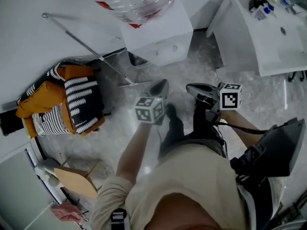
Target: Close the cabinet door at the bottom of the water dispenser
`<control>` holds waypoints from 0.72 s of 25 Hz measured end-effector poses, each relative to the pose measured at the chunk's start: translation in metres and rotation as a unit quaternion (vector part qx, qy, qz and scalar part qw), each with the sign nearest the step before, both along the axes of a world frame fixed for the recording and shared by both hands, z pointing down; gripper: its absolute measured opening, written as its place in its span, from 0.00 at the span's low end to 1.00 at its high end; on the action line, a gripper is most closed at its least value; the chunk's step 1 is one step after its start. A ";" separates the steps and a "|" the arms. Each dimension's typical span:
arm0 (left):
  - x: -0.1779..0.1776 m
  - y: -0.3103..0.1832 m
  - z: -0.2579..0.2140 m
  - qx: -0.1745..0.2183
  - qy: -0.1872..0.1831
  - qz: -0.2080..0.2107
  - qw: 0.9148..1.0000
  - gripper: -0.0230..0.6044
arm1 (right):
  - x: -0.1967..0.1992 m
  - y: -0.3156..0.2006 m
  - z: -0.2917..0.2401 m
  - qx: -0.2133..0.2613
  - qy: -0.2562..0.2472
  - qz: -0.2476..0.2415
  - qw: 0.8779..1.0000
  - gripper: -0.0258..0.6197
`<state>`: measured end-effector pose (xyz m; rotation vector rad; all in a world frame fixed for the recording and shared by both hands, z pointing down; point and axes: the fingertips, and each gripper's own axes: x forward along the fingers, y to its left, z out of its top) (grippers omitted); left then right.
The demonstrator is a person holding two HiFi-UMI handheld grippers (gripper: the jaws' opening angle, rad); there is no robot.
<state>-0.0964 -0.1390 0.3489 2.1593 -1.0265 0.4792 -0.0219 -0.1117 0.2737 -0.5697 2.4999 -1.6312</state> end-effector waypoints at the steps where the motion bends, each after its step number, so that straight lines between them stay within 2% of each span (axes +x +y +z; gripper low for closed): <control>1: -0.003 0.000 -0.013 0.014 0.012 -0.007 1.000 0.02 | -0.004 -0.004 -0.012 0.022 0.001 -0.003 1.000 0.06; 4: -0.018 0.015 -0.055 0.045 0.041 -0.013 0.998 0.02 | -0.025 0.001 -0.050 0.076 0.001 -0.005 0.997 0.06; 7: -0.038 0.032 -0.100 0.080 0.066 -0.010 0.995 0.02 | -0.047 0.012 -0.086 0.139 0.021 -0.013 0.990 0.06; 9: -0.054 0.041 -0.127 0.107 0.080 -0.008 0.991 0.02 | -0.062 0.019 -0.107 0.195 0.049 -0.023 0.979 0.06; 13: -0.082 0.059 -0.173 0.153 0.104 -0.002 0.983 0.02 | -0.093 0.037 -0.143 0.302 0.106 -0.047 0.946 0.06; 15: -0.090 0.070 -0.184 0.162 0.120 0.004 0.980 0.02 | -0.103 0.050 -0.153 0.316 0.107 -0.048 0.941 0.06; 18: -0.093 0.080 -0.197 0.176 0.138 0.023 0.974 0.02 | -0.109 0.064 -0.162 0.313 0.103 -0.035 0.943 0.06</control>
